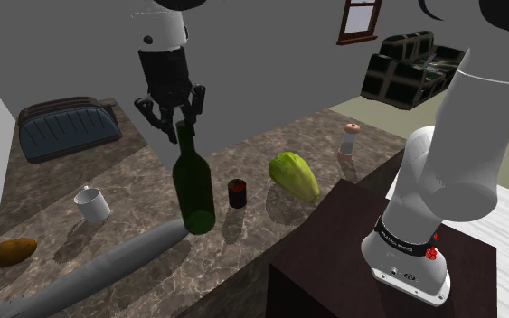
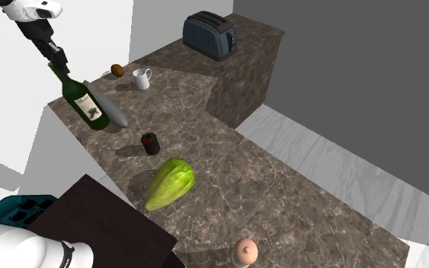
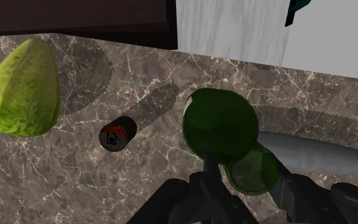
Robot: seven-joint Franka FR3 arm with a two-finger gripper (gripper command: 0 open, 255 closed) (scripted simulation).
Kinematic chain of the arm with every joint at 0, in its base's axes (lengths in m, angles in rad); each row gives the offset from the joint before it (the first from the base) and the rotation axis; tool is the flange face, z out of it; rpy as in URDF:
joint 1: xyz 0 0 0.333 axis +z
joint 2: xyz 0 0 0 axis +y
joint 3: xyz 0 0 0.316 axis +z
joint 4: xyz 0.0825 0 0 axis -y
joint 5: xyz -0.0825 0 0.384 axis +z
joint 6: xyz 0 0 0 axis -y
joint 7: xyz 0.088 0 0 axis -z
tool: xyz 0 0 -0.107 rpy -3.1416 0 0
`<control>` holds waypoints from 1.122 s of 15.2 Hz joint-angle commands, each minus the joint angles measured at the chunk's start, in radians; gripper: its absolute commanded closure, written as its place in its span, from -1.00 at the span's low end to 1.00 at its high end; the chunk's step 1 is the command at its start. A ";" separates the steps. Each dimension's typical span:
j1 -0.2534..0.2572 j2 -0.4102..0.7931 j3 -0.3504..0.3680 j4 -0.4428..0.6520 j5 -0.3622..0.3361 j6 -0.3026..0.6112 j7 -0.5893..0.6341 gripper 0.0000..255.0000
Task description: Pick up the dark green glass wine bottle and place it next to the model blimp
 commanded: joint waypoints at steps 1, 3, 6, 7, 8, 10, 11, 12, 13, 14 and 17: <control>0.001 0.002 0.001 -0.023 0.000 0.025 0.001 1.00; 0.001 0.002 0.001 -0.050 0.000 0.052 0.001 1.00; 0.001 0.004 0.001 -0.088 0.000 0.092 0.000 1.00; 0.001 0.005 0.001 -0.100 -0.001 0.105 0.000 1.00; 0.001 0.006 0.001 -0.112 -0.001 0.119 0.000 1.00; 0.001 0.009 0.001 -0.135 -0.001 0.145 0.000 1.00; 0.001 0.011 0.001 -0.146 -0.002 0.158 0.000 1.00; 0.001 0.014 0.001 -0.157 -0.002 0.171 0.000 1.00; 0.002 0.016 0.001 -0.168 -0.003 0.184 0.000 1.00; 0.002 0.019 0.002 -0.178 -0.003 0.197 0.000 1.00; 0.002 0.028 0.002 -0.208 -0.005 0.236 0.001 1.00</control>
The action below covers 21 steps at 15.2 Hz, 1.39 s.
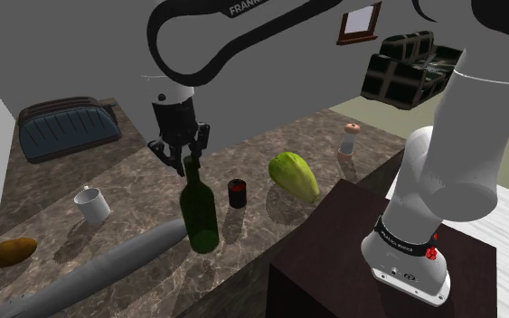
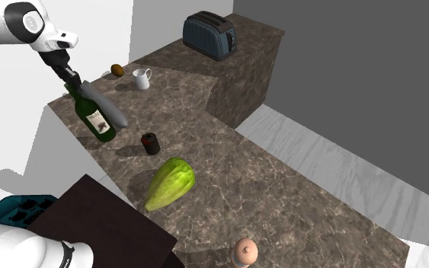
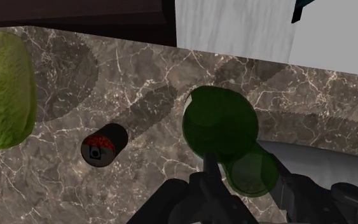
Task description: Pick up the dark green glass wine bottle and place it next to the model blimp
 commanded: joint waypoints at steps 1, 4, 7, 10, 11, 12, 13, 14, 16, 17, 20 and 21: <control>0.000 0.007 0.000 -0.020 -0.002 0.028 0.001 1.00; 0.001 0.019 0.001 -0.047 -0.004 0.067 0.002 1.00; 0.002 0.032 0.001 -0.072 -0.008 0.105 0.003 1.00; 0.002 0.033 0.001 -0.074 -0.008 0.107 0.003 1.00; 0.002 0.033 0.001 -0.074 -0.008 0.107 0.003 1.00; 0.002 0.033 0.001 -0.074 -0.008 0.107 0.003 1.00; 0.002 0.033 0.001 -0.074 -0.008 0.107 0.003 1.00; 0.002 0.033 0.001 -0.074 -0.008 0.107 0.003 1.00; 0.002 0.033 0.001 -0.073 -0.008 0.107 0.004 -1.00; 0.002 0.033 0.001 -0.074 -0.008 0.107 0.003 -1.00; 0.002 0.033 0.001 -0.074 -0.008 0.107 0.003 -1.00; 0.002 0.033 0.001 -0.074 -0.008 0.107 0.003 -1.00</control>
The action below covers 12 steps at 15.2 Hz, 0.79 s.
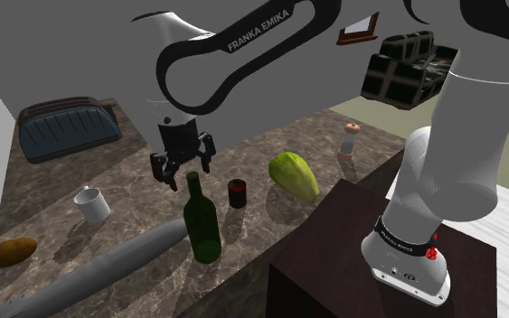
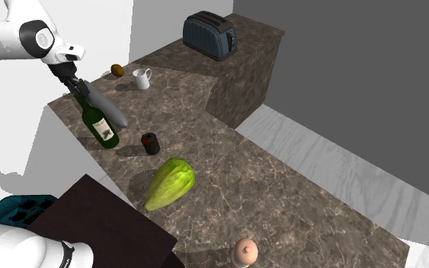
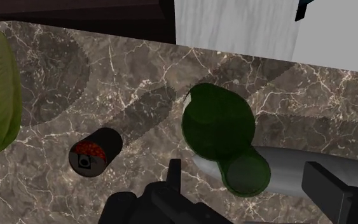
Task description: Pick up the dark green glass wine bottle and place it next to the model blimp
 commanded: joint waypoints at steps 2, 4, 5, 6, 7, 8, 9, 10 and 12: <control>-0.002 -0.019 -0.001 0.047 0.004 -0.065 -0.003 -1.00; -0.003 -0.031 -0.002 0.093 0.007 -0.123 -0.005 -1.00; -0.003 -0.031 -0.002 0.093 0.007 -0.123 -0.005 -1.00; -0.003 -0.031 -0.002 0.093 0.007 -0.123 -0.005 -1.00; -0.003 -0.031 -0.002 0.093 0.007 -0.123 -0.005 -1.00; -0.003 -0.031 -0.002 0.093 0.007 -0.123 -0.005 -1.00; -0.003 -0.031 -0.002 0.093 0.007 -0.123 -0.005 -1.00; -0.003 -0.031 -0.002 0.093 0.007 -0.123 -0.005 -1.00; -0.003 -0.031 -0.002 0.093 0.007 -0.123 -0.005 -1.00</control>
